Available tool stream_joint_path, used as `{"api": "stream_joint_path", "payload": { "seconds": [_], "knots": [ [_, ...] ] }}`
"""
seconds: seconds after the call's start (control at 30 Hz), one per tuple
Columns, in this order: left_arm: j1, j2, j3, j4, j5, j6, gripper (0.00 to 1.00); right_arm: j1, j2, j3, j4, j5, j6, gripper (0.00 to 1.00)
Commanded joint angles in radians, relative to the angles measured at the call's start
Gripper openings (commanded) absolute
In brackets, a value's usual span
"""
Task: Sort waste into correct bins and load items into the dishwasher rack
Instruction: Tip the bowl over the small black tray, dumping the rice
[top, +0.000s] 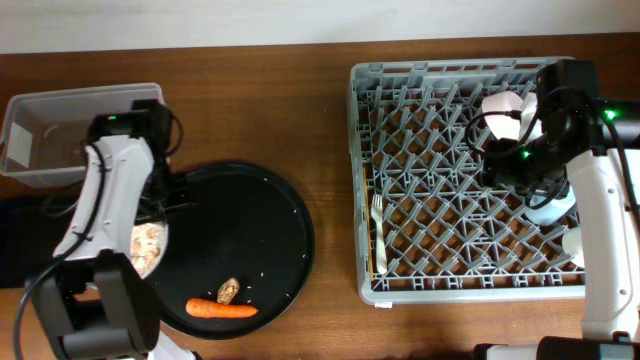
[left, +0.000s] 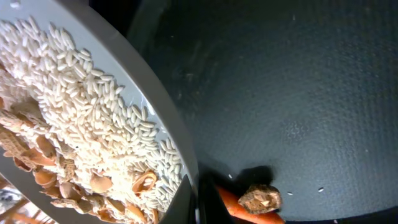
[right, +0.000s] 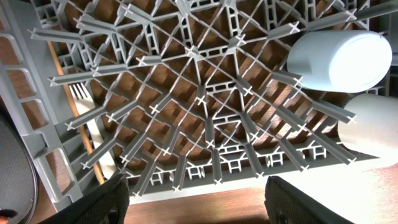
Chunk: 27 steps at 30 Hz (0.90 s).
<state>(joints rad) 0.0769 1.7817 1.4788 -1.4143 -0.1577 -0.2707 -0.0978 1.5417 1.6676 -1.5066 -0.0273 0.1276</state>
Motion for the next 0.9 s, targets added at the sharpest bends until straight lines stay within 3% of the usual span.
{"api": "stream_joint_path", "payload": {
  "seconds": [0.0,0.1,0.5,0.87],
  "knots": [
    [0.065,-0.026,0.127,0.004,0.067,0.096,0.0,-0.009,0.002,-0.002,0.002,0.013,-0.004,0.73],
    [0.158,-0.026,0.209,0.024,0.199,0.172,0.0,-0.009,0.002,-0.002,0.001,0.013,-0.004,0.73],
    [0.51,-0.026,0.209,0.148,0.713,0.377,0.0,-0.009,0.002,-0.002,-0.005,0.013,-0.005,0.72],
    [0.683,-0.026,0.209,0.15,0.978,0.448,0.0,-0.009,0.002,-0.002,-0.006,0.024,-0.005,0.72]
  ]
}}
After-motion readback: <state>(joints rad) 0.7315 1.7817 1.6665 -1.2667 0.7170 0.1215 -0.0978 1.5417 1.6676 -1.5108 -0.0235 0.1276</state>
